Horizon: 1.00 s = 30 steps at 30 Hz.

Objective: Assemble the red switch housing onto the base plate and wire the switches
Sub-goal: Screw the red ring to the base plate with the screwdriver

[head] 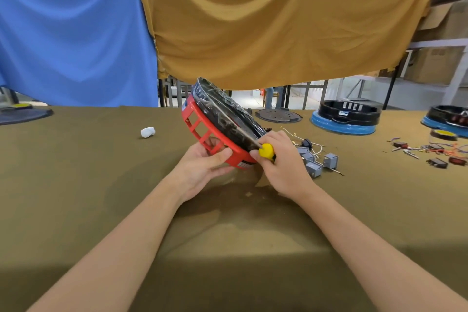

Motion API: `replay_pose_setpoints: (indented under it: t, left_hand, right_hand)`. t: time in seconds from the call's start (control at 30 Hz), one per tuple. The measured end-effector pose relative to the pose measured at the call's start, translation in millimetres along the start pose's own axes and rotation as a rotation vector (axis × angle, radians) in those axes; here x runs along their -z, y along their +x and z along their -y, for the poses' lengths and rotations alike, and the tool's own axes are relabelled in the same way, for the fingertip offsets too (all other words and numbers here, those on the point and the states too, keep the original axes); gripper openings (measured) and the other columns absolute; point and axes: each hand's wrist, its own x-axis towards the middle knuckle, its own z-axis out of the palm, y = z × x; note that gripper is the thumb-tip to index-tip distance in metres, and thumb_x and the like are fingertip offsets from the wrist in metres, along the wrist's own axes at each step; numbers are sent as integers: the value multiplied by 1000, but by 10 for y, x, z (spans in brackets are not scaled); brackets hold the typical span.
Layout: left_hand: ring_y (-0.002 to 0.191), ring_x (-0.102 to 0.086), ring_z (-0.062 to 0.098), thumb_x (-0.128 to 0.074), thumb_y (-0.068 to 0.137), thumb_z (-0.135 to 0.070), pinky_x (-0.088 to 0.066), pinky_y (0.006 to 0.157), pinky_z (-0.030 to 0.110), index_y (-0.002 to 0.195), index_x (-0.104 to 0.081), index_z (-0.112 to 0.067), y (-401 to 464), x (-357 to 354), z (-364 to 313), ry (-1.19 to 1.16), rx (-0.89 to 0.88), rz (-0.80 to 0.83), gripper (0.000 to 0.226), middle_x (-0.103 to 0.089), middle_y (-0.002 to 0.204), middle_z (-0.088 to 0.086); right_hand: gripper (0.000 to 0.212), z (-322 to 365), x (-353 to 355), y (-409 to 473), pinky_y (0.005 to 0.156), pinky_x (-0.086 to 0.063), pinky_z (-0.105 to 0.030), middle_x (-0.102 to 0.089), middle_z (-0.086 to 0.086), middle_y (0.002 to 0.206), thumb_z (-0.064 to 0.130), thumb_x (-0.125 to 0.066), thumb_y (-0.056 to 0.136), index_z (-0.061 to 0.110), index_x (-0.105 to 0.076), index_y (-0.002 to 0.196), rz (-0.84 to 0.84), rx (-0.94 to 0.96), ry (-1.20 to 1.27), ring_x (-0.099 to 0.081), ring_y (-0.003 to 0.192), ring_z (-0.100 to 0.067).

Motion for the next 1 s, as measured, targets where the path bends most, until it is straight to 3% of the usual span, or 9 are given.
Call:
replay_pose_setpoints:
  t: [0.1,0.2,0.3,0.43,0.53,0.7,0.8,0.9,1.0]
  left_hand:
    - [111,-68,25,-67,81,-12,-58,89,38,122,-61,-8,-1,14,6,45,-27,-34,42,-72,117,9]
    - [111,-68,24,-65,84,-10,-58,90,39,120,-62,-12,4,15,-5,63,-30,-36,36,-72,118,7]
    - [111,-68,24,-60,91,-3,-59,87,37,121,-62,-12,10,30,-4,84,-26,-40,32,-72,119,7]
    - [108,-69,25,-60,90,-1,-59,86,38,119,-62,-9,-5,42,7,95,-11,-69,30,-73,114,8]
    - [103,-71,26,-63,86,1,-59,88,41,118,-62,-5,-6,27,0,84,10,-108,33,-74,112,10]
    - [110,-67,36,-68,79,6,-53,98,51,130,-53,4,-19,-20,-20,53,24,-101,54,-67,122,22]
    - [104,-68,38,-67,67,15,-58,87,46,125,-51,-3,-20,-33,-46,-99,30,-45,63,-69,113,21]
    - [94,-71,32,-57,69,6,-59,74,40,134,-44,-16,-2,-32,-61,-307,63,-16,70,-69,112,17]
    - [104,-70,30,-72,70,-5,-58,79,41,141,-40,-22,-1,-47,-42,-277,95,-29,79,-65,126,17]
  right_hand:
    - [8,25,6,10,87,-43,-38,-60,6,93,21,-69,91,18,-63,87,22,-84,55,-50,95,-15]
    - [12,44,3,17,89,-43,-44,-58,7,93,23,-69,91,20,-60,84,25,-145,124,-51,95,-15]
    - [12,30,6,10,87,-47,-44,-59,5,96,21,-70,90,12,-63,86,29,-177,182,-56,93,-16]
    - [13,9,32,-9,79,-48,-35,-58,10,90,18,-70,90,13,-68,79,113,-96,163,-58,86,-10]
    - [8,4,64,-22,78,-47,-28,-59,12,92,19,-70,91,14,-76,93,170,3,76,-58,87,-11]
    - [22,2,56,-47,83,-50,-34,-63,0,100,14,-69,89,11,-75,110,204,117,-133,-57,94,-17]
    - [29,41,45,-65,81,-52,-37,-64,-4,98,13,-70,89,12,-73,117,209,207,-214,-58,95,-21]
    - [34,84,3,-84,78,-55,-40,-66,-7,99,8,-74,84,8,-72,118,235,296,-327,-61,94,-28]
    - [37,70,-11,-84,77,-54,-41,-65,-10,103,6,-71,84,6,-70,121,249,317,-380,-61,94,-31]
